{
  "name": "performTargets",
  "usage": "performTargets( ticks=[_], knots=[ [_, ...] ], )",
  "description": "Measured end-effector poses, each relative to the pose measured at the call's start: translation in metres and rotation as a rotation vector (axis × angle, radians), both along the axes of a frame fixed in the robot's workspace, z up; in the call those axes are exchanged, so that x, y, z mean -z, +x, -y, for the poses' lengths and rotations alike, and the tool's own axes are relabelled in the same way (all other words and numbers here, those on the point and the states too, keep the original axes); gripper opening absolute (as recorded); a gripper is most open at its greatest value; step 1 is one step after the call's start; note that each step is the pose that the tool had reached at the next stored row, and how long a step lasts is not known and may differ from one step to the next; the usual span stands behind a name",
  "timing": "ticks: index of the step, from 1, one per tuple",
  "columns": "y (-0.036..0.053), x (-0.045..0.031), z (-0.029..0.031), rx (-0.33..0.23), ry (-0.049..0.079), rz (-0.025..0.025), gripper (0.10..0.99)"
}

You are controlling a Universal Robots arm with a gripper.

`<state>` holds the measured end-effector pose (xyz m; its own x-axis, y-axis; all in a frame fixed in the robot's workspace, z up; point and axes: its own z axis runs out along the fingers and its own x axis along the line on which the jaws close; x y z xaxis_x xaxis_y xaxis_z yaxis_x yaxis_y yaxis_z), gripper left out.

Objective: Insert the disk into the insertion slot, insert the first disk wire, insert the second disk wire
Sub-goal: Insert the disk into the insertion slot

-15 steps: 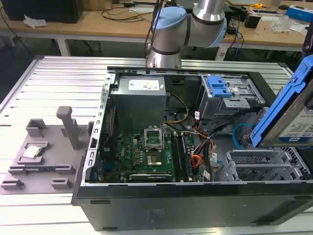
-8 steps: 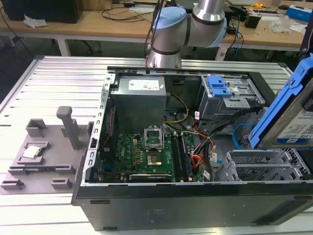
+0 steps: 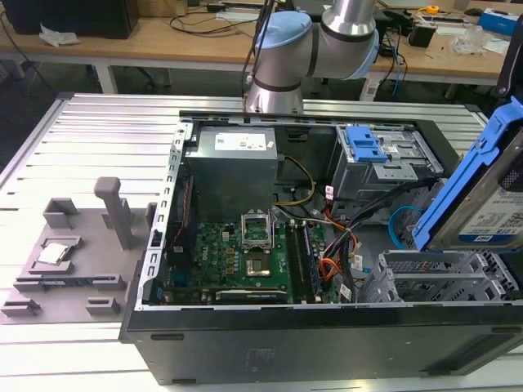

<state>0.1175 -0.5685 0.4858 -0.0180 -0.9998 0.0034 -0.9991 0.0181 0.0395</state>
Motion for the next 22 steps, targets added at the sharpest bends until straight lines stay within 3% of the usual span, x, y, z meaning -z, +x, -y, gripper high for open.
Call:
performTargets(
  ticks=[9, 19, 22],
  knots=[
    [-0.0002, 0.0134, 0.0000, 0.000, 0.000, 0.0000, 0.361],
    [-0.0013, 0.0350, -0.0002, 0.000, 0.000, 0.0000, 0.361],
    [-0.0018, 0.0408, -0.0030, 0.000, 0.000, 0.0000, 0.361]
  ],
)
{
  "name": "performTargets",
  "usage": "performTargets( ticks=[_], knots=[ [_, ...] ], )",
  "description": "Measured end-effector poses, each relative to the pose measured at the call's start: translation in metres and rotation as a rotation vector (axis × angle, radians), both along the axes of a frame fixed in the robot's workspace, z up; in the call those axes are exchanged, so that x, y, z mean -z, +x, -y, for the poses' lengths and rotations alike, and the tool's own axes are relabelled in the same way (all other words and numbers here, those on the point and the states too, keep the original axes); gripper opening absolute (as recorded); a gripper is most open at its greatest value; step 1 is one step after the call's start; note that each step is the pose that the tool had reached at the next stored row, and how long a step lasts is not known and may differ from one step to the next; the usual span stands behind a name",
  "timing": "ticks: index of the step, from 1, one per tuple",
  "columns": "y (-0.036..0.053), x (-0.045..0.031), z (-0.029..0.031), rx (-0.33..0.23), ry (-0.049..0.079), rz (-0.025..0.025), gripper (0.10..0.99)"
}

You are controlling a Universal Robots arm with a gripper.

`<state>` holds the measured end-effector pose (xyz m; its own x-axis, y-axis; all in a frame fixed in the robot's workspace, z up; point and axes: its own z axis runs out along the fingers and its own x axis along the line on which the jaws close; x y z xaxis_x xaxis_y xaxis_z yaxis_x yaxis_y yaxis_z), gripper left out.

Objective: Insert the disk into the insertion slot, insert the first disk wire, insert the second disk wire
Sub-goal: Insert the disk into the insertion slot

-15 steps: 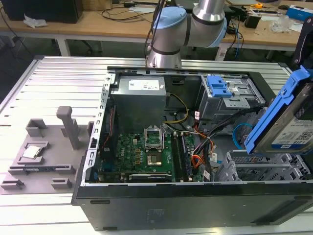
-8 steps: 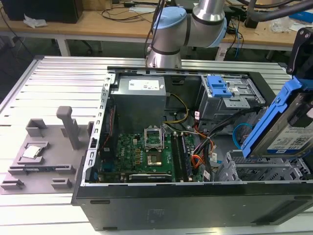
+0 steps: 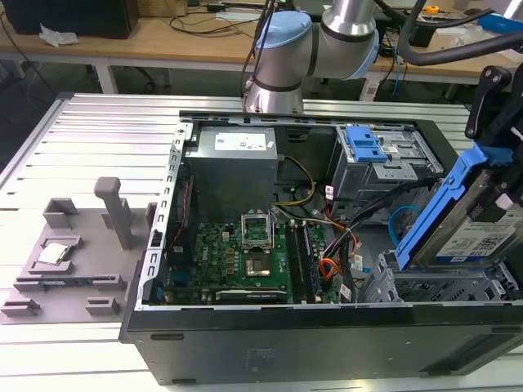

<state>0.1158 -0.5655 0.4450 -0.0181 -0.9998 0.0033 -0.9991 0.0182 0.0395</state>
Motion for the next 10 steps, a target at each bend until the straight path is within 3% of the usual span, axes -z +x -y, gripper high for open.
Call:
performTargets(
  ticks=[10],
  knots=[
    [-0.0001, 0.0145, -0.0034, 0.000, -0.001, -0.0001, 0.361]
  ],
)
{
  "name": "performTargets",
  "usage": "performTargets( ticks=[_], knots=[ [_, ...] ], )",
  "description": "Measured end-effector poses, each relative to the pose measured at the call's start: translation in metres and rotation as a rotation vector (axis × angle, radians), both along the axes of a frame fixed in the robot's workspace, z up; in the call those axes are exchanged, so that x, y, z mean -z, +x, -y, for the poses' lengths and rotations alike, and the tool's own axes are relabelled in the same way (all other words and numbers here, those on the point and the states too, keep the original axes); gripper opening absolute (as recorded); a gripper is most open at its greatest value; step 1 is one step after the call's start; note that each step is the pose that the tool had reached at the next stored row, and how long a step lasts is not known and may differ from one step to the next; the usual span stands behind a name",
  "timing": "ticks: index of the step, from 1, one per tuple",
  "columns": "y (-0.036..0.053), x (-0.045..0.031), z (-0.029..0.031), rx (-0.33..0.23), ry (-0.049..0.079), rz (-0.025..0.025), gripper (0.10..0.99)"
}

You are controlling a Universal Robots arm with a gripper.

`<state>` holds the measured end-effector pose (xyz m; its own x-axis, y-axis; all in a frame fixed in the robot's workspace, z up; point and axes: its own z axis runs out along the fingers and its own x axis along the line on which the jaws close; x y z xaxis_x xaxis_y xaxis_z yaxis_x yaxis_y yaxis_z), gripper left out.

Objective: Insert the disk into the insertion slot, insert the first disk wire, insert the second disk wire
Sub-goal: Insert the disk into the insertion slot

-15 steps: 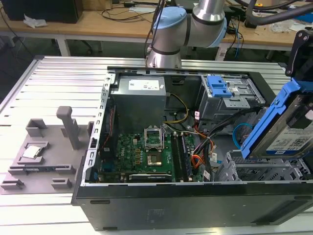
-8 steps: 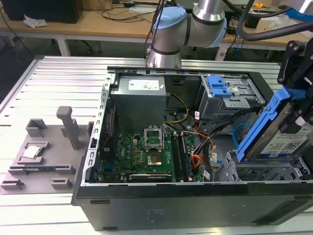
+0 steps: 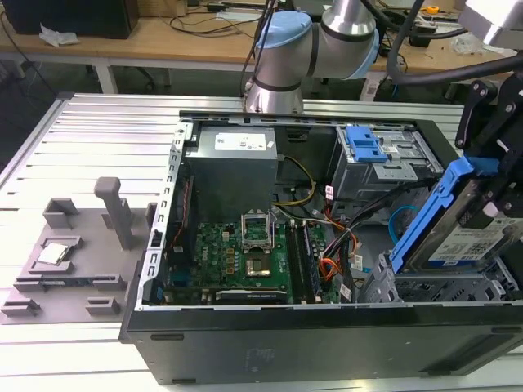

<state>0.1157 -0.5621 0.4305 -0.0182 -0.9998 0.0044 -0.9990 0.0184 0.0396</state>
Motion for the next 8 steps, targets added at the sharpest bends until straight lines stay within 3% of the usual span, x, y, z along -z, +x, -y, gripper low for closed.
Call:
performTargets(
  ticks=[4, 8],
  knots=[
    [0.0001, 0.0056, 0.0000, 0.000, 0.001, 0.0002, 0.361],
    [-0.0001, 0.0026, -0.0011, 0.000, 0.001, 0.0027, 0.361]
  ],
)
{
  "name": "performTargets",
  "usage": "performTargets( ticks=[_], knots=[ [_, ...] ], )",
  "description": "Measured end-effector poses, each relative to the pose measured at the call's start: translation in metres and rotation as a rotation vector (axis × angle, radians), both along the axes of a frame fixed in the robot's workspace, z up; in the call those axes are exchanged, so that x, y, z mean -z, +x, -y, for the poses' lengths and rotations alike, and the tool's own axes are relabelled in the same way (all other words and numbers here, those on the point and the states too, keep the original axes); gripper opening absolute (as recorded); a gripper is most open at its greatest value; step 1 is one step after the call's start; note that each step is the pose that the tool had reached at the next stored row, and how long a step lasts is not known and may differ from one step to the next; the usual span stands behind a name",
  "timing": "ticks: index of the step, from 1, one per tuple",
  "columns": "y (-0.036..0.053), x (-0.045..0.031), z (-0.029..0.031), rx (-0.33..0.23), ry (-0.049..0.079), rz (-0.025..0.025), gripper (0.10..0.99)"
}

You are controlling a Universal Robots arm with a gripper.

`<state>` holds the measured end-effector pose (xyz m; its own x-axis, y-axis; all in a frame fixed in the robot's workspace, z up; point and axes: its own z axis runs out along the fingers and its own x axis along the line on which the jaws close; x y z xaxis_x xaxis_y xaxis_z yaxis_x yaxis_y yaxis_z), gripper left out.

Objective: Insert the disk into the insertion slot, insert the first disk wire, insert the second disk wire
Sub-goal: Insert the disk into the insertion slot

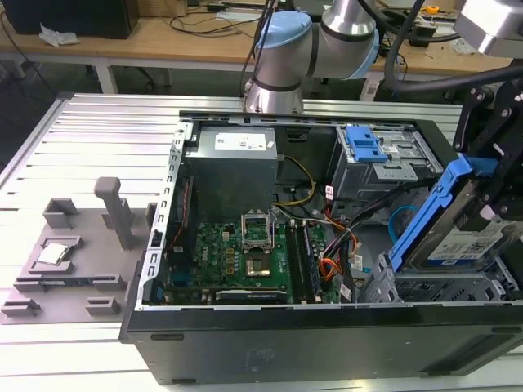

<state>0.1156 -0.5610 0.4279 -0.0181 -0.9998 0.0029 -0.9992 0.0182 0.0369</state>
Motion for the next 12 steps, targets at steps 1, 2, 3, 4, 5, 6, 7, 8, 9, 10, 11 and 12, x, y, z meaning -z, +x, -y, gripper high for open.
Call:
performTargets(
  ticks=[1, 2, 3, 4, 5, 6, 7, 8, 9, 10, 11, 12],
  knots=[
    [0.0000, -0.0003, -0.0011, 0.000, 0.000, 0.0000, 0.361],
    [0.0000, -0.0002, -0.0015, 0.000, 0.000, 0.0000, 0.361],
    [0.0000, -0.0001, -0.0017, 0.000, 0.000, 0.0001, 0.361],
    [0.0000, 0.0007, -0.0019, 0.000, 0.000, 0.0000, 0.361],
    [0.0000, 0.0014, -0.0020, 0.000, 0.001, -0.0003, 0.361],
    [0.0000, 0.0023, -0.0020, 0.000, 0.001, -0.0006, 0.361],
    [-0.0001, 0.0039, -0.0020, 0.000, 0.001, -0.0012, 0.361],
    [-0.0001, 0.0053, -0.0020, 0.000, 0.001, -0.0016, 0.361],
    [-0.0001, 0.0074, -0.0020, 0.000, 0.001, -0.0021, 0.361],
    [0.0000, 0.0092, -0.0020, 0.000, 0.001, -0.0025, 0.361],
    [0.0000, 0.0122, -0.0020, 0.000, 0.001, -0.0033, 0.361],
    [0.0000, 0.0160, -0.0020, 0.000, 0.001, -0.0039, 0.361]
  ],
)
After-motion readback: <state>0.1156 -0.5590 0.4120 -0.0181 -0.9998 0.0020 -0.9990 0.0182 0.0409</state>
